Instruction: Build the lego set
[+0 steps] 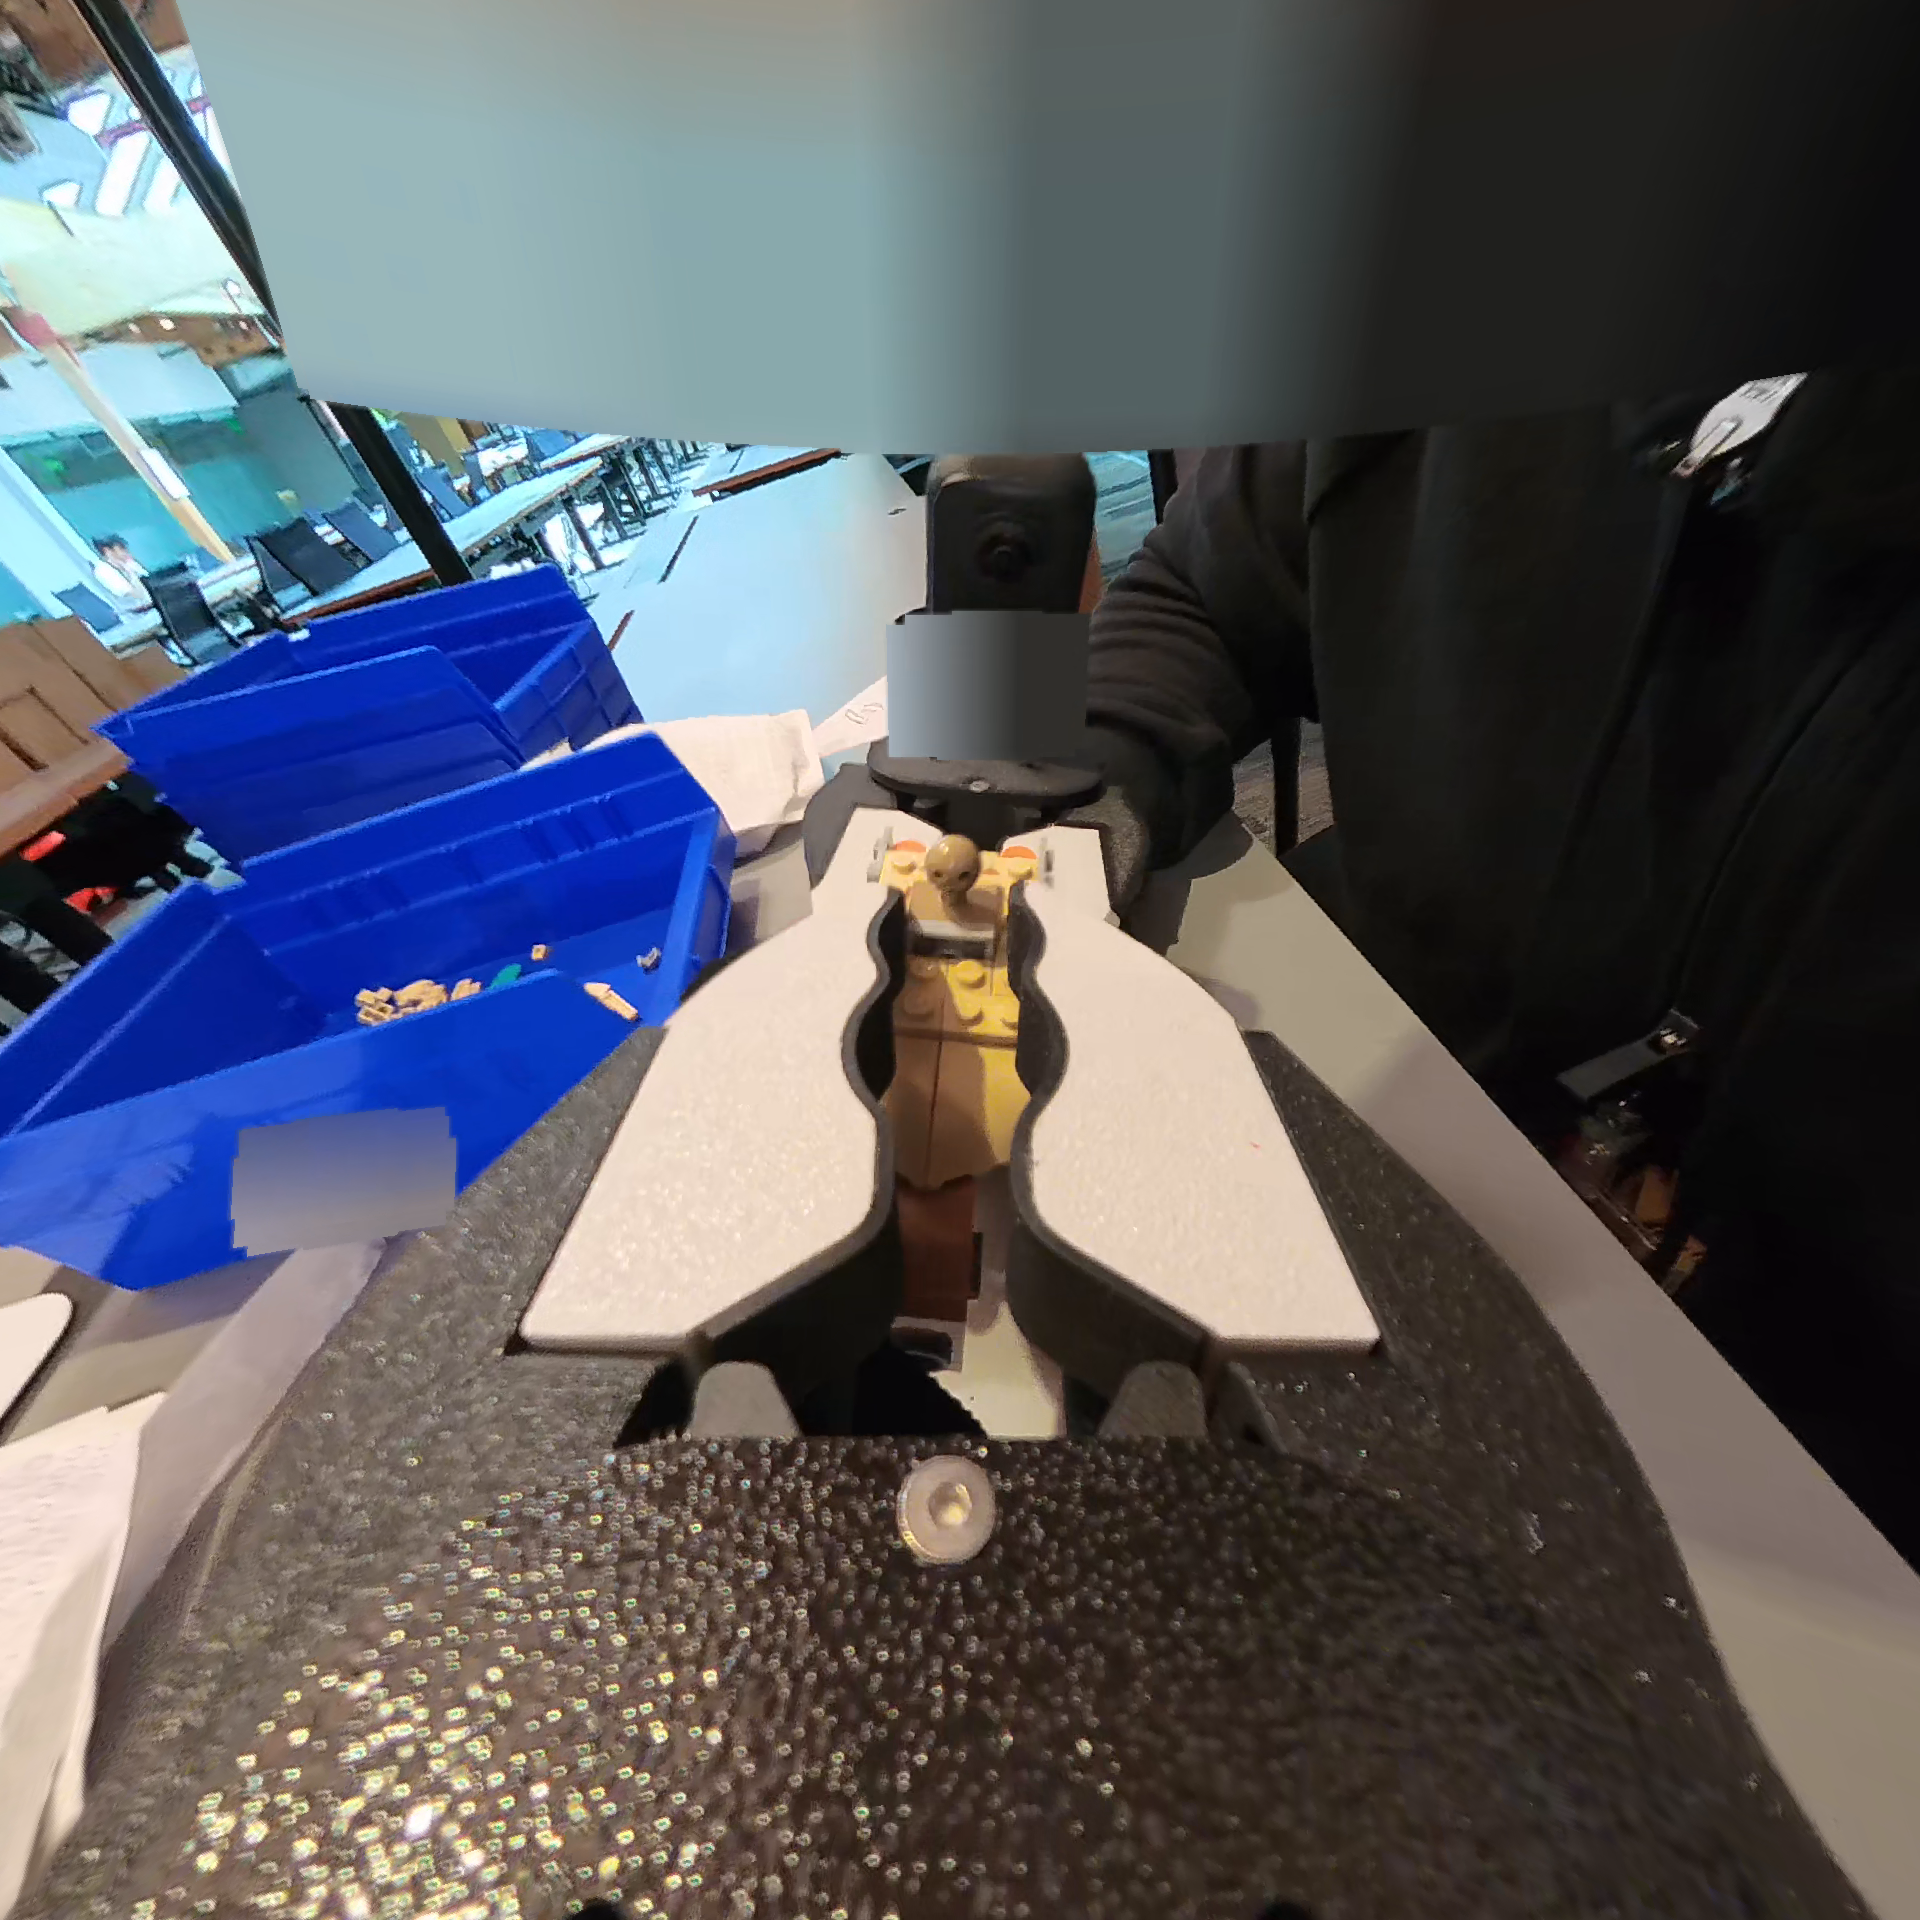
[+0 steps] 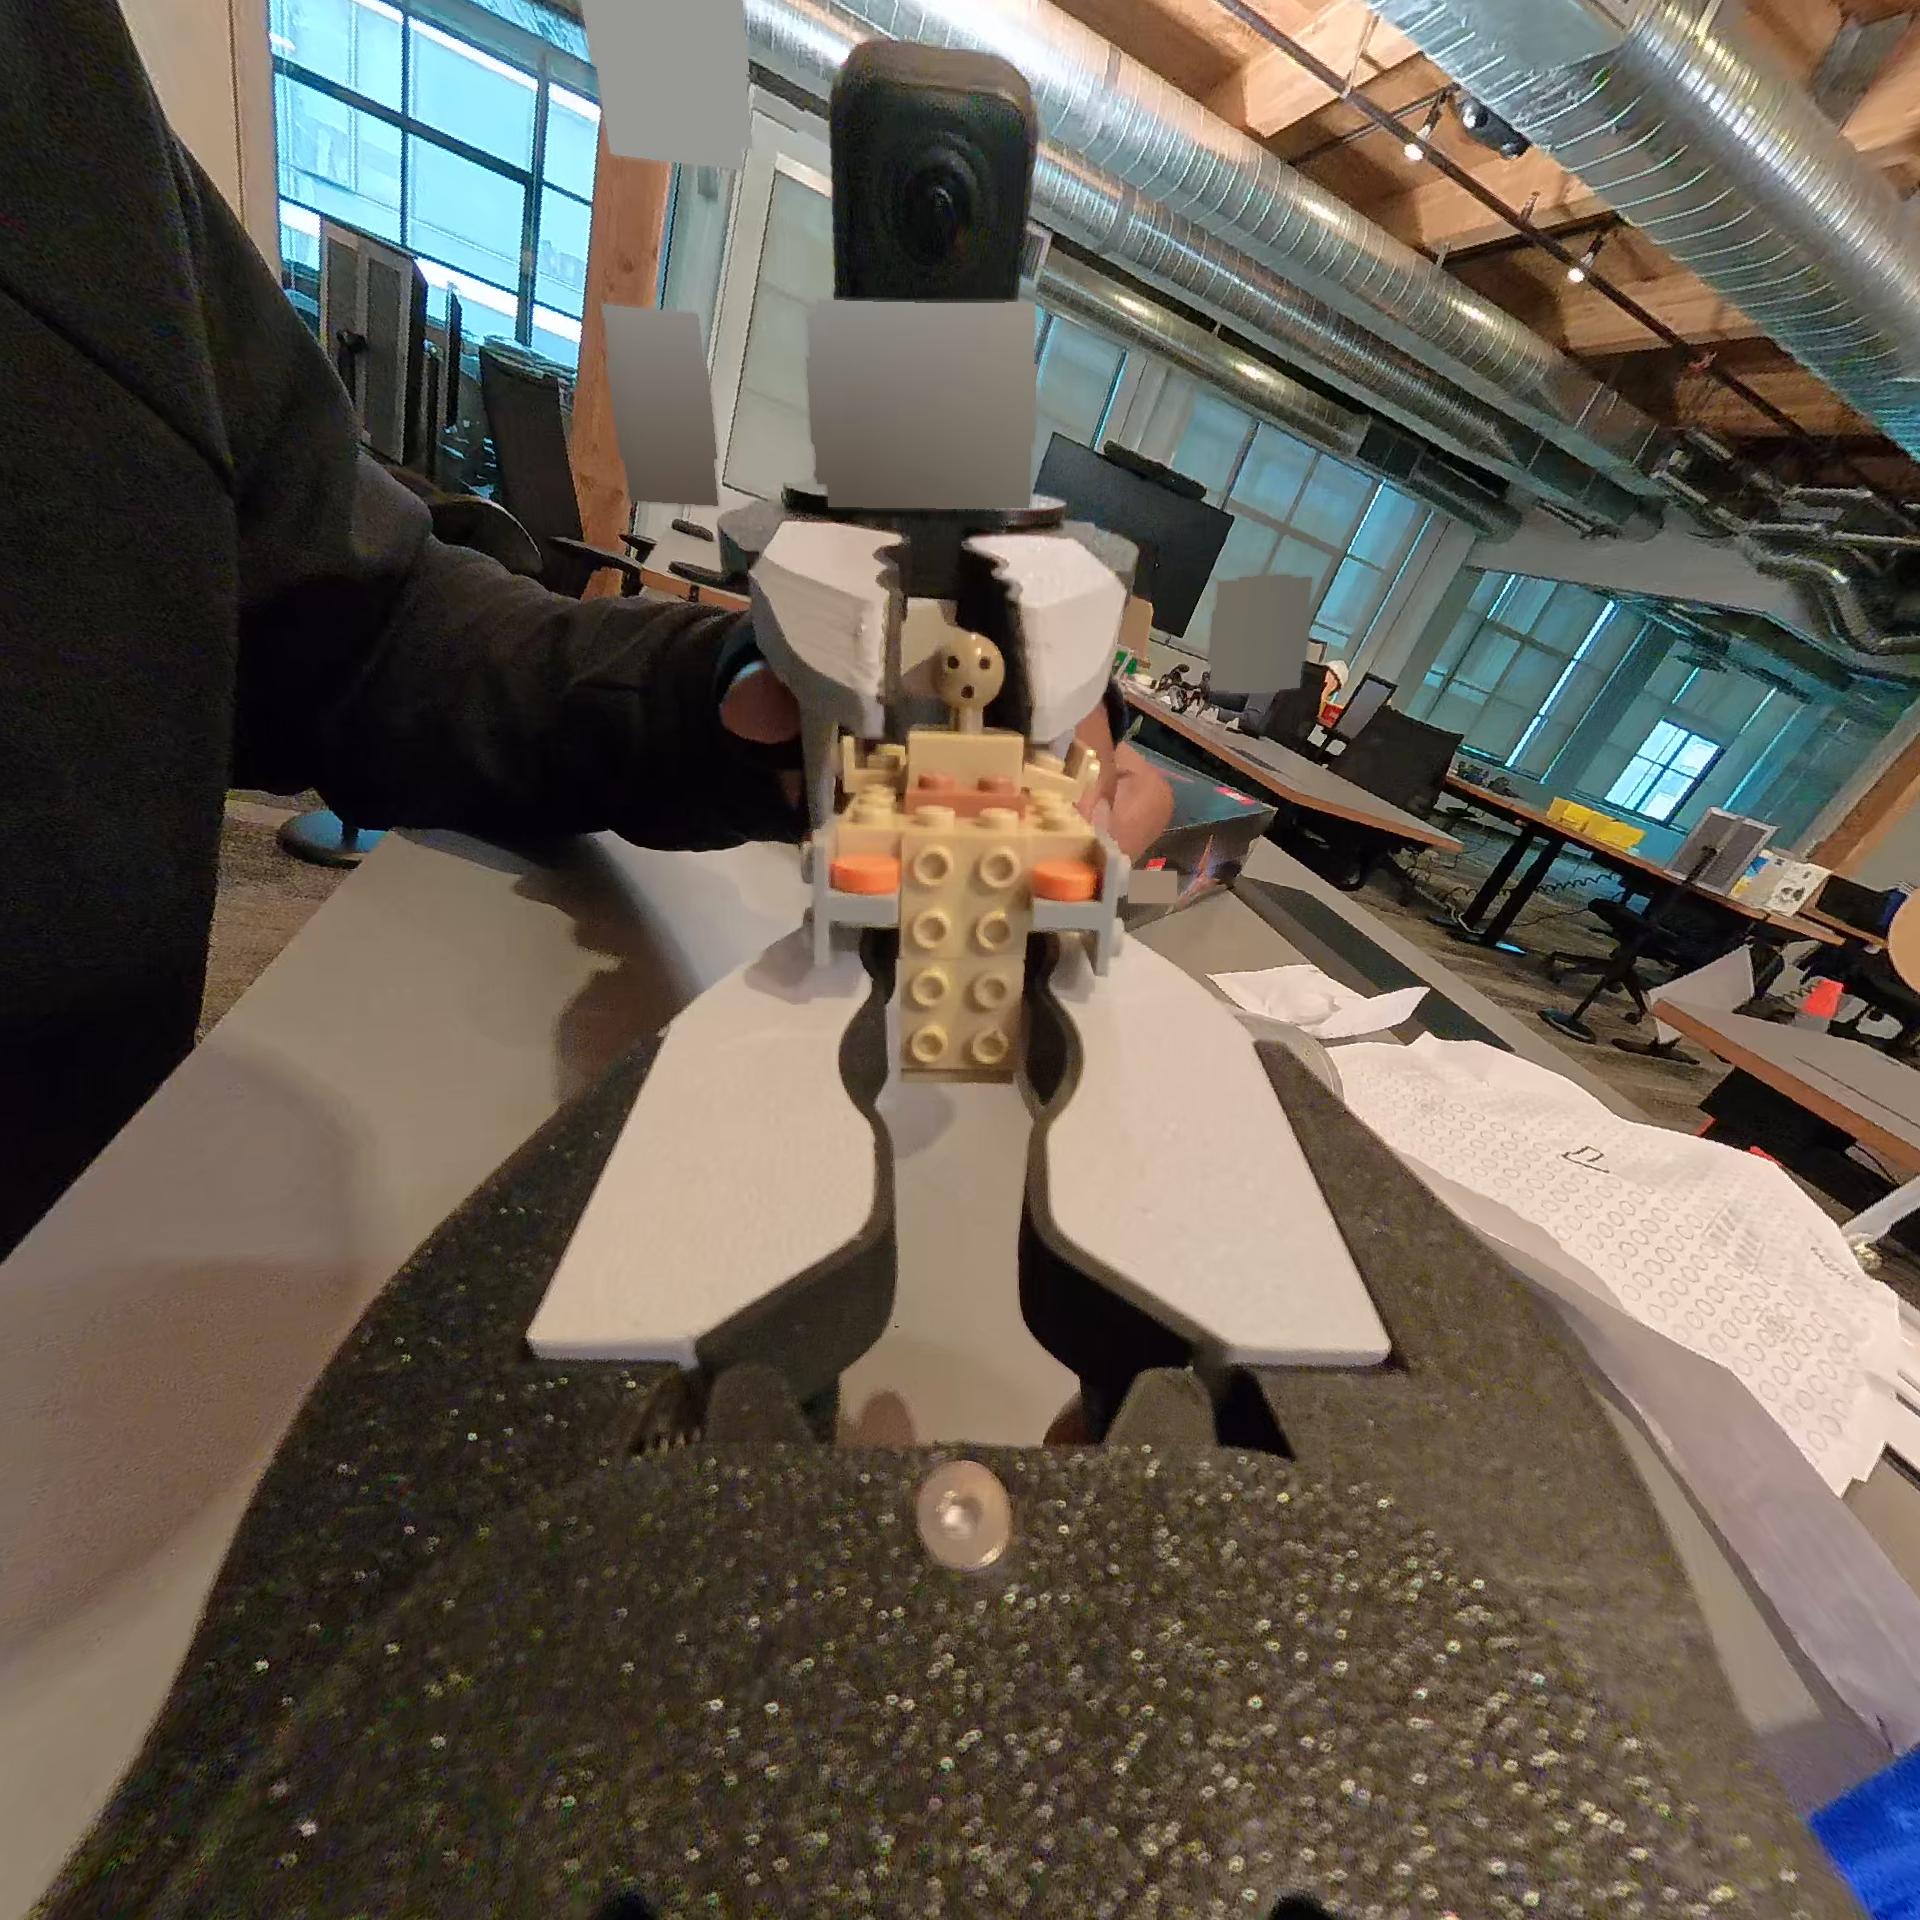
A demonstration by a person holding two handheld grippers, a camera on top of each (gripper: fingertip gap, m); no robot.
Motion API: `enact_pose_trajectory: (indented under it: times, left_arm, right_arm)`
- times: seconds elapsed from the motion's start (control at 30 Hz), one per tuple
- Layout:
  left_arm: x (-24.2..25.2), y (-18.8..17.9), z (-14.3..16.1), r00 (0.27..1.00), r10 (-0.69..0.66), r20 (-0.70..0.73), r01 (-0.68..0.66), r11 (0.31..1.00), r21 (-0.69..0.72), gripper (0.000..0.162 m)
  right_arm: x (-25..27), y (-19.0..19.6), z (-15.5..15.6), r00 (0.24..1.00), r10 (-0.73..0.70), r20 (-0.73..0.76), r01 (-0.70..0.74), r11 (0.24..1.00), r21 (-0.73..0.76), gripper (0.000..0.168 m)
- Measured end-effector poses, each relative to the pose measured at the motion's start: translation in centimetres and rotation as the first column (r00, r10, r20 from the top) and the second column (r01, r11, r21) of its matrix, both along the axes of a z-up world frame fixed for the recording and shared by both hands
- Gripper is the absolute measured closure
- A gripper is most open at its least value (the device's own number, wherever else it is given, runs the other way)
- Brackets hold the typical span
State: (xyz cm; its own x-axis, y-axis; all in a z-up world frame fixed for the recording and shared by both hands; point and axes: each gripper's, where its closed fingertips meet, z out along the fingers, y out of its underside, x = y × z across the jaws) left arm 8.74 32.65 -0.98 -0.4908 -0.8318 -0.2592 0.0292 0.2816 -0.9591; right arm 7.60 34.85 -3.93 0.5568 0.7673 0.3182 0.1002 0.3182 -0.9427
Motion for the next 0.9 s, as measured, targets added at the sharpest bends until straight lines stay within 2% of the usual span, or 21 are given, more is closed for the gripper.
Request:
enact_pose_trajectory:
  times: [0.13, 0.23, 0.33, 0.53, 0.7, 0.9]
  left_arm:
    - [-0.7, -0.1, 1.9, 0.999, -0.016, 0.046, 0.018, 0.999, -0.050, 0.144]
    - [-0.5, 1.4, 3.0, 0.999, 0.048, 0.019, -0.046, 0.994, -0.100, 0.144]
    - [0.0, 2.3, 1.8, 0.991, 0.066, -0.116, -0.080, 0.990, -0.117, 0.143]
    - [0.4, 2.3, -0.1, 0.969, 0.041, -0.245, -0.076, 0.988, -0.134, 0.145]
    - [0.4, 2.2, -0.8, 0.955, 0.035, -0.294, -0.074, 0.990, -0.121, 0.147]
    - [0.3, 2.1, -0.9, 0.953, 0.070, -0.296, -0.085, 0.996, -0.040, 0.154]
  right_arm:
    - [0.1, 0.1, 0.0, 1.000, -0.005, 0.001, 0.005, 1.000, -0.002, 0.146]
    - [-0.1, 0.0, -0.2, 1.000, 0.001, 0.014, -0.001, 1.000, 0.002, 0.146]
    - [-0.3, -0.1, -0.5, 0.999, 0.004, 0.037, -0.005, 1.000, 0.010, 0.146]
    - [-0.6, -0.2, -0.8, 0.997, -0.002, 0.072, 0.000, 1.000, 0.030, 0.146]
    - [-0.6, -0.1, -1.0, 0.996, -0.019, 0.090, 0.015, 0.999, 0.037, 0.146]
    - [-0.4, 0.2, -1.0, 0.996, -0.031, 0.083, 0.029, 0.999, 0.027, 0.146]
